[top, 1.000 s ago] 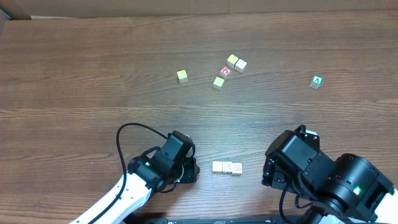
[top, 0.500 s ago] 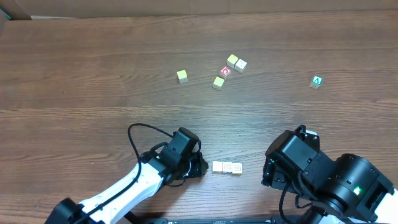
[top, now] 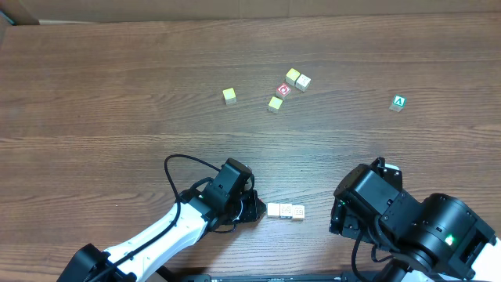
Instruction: Flip 4 blocks
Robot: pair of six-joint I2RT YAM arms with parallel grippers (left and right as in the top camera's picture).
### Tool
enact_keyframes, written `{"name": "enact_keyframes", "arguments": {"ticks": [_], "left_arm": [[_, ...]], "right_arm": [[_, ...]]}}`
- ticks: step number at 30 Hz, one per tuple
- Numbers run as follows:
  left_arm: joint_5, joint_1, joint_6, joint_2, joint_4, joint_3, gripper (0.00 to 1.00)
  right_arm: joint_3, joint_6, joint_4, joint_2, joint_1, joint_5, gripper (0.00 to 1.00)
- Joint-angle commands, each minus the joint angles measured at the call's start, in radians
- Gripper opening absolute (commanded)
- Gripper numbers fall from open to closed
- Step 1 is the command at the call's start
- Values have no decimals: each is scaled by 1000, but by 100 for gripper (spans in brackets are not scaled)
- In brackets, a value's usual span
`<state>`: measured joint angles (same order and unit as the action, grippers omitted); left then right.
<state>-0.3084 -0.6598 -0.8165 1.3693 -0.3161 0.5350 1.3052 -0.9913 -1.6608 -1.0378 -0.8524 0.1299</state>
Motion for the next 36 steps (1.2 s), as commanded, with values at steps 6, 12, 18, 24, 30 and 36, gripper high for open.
{"name": "enact_keyframes", "arguments": {"ticks": [6,12,18,24,30,36], "left_arm": [[-8,-17,19,31,5,-16,5],[-19,-18,28,31,10,-16,5],[-18,-18,28,31,10,-16,8],[-18,-18,28,31,10,-16,22],[-16,-18,28,31,11,-16,22],[-16,-18,36,31,23,-16,19]], "right_arm": [[25,-5,6,6,-3,0,80],[25,-5,6,6,-3,0,80],[25,-5,6,6,-3,0,80],[25,-5,6,6,-3,0,80],[25,-5,5,6,-3,-1,80],[25,-5,5,6,-3,-1,80]]}}
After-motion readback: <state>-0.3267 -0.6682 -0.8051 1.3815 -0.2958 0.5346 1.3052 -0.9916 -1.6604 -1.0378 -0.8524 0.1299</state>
